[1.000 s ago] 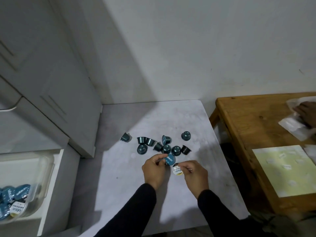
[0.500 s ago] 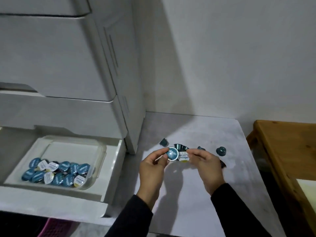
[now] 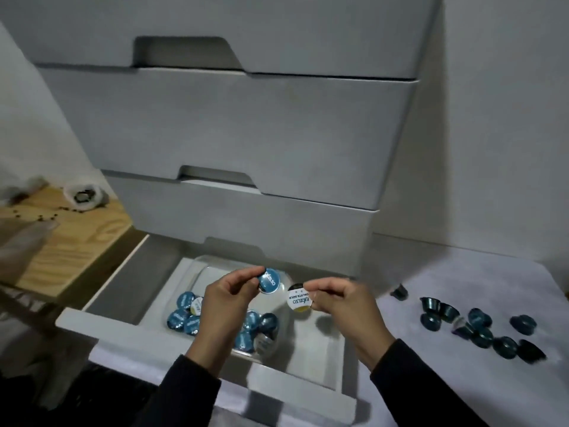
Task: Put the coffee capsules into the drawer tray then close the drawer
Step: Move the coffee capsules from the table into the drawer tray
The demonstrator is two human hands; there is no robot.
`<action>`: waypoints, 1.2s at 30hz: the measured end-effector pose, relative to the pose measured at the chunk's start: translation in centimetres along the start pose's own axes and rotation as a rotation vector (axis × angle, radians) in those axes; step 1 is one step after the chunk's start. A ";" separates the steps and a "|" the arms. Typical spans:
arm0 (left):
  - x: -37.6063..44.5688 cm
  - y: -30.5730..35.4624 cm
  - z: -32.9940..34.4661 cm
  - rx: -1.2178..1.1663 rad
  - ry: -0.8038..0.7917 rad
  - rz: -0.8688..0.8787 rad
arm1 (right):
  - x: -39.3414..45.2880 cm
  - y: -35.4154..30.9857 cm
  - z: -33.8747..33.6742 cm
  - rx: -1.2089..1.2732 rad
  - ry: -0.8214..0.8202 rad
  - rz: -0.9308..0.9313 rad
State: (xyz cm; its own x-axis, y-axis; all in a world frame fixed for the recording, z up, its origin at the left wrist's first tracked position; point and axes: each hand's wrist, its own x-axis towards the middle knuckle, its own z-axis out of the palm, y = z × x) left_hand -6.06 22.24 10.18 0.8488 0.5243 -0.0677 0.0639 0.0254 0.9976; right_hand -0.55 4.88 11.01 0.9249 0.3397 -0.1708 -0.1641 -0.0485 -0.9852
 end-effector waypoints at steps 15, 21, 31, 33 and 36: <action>17.6 -3.3 -15.0 0.753 -0.652 -0.007 | 9.7 4.8 16.6 -0.174 0.170 0.317; 19.3 -5.2 -14.2 0.785 -0.749 -0.088 | 10.9 6.5 17.2 -0.155 0.226 0.396; 21.4 -6.3 -13.9 0.849 -0.901 -0.082 | 12.6 7.8 17.5 -0.167 0.241 0.487; 21.7 -6.4 -13.7 0.892 -0.951 -0.057 | 12.9 7.8 17.6 -0.157 0.209 0.493; 21.8 -6.5 -13.5 0.916 -0.979 -0.043 | 13.1 8.0 18.0 -0.129 0.180 0.510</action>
State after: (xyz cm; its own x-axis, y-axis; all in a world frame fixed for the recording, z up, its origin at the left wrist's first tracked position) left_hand 4.94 45.02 2.37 0.8364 -0.2929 -0.4632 0.0988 -0.7507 0.6532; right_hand 4.03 25.83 1.07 0.7851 0.0779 -0.6144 -0.5736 -0.2829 -0.7687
